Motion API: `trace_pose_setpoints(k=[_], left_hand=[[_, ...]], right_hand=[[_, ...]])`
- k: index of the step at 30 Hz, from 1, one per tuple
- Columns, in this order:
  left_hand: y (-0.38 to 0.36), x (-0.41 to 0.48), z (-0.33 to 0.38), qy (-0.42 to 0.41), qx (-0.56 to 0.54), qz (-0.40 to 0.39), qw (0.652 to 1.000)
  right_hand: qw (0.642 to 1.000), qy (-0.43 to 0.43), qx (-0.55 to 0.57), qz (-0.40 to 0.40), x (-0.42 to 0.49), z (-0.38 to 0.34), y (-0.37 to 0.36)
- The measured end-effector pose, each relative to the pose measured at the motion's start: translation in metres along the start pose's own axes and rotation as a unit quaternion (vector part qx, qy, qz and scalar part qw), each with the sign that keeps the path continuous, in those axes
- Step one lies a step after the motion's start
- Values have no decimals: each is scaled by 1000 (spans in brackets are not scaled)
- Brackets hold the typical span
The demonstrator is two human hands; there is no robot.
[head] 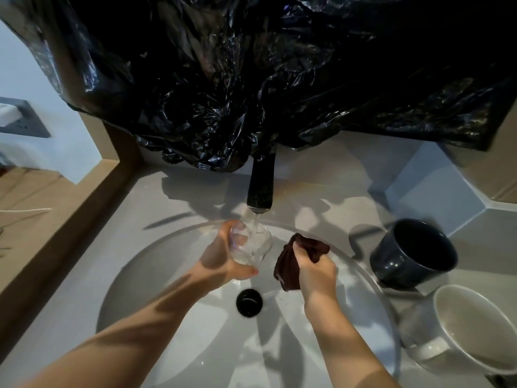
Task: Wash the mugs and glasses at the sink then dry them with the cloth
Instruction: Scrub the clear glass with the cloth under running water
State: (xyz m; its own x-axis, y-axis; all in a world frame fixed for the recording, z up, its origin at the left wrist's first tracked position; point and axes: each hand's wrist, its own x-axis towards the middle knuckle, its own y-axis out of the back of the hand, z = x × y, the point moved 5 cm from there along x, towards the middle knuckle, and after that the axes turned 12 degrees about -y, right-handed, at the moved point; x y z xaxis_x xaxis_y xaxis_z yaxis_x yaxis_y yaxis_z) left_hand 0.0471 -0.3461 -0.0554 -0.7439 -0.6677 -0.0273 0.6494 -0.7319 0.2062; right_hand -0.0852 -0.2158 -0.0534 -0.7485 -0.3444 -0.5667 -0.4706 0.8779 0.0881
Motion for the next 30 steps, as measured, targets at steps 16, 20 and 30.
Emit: trace_pose_setpoints(k=[16, 20, 30], left_hand=[[-25, -20, 8, 263, -312, 12, 913], [-35, -21, 3, 357, -441, 77, 820], [-50, -4, -1, 354, -515, 72, 778]], right_hand=[[1000, -21, 6, -18, -14, 6, 4], [1000, -26, 10, -8, -14, 12, 6], [999, -27, 22, 6, -15, 14, 11]])
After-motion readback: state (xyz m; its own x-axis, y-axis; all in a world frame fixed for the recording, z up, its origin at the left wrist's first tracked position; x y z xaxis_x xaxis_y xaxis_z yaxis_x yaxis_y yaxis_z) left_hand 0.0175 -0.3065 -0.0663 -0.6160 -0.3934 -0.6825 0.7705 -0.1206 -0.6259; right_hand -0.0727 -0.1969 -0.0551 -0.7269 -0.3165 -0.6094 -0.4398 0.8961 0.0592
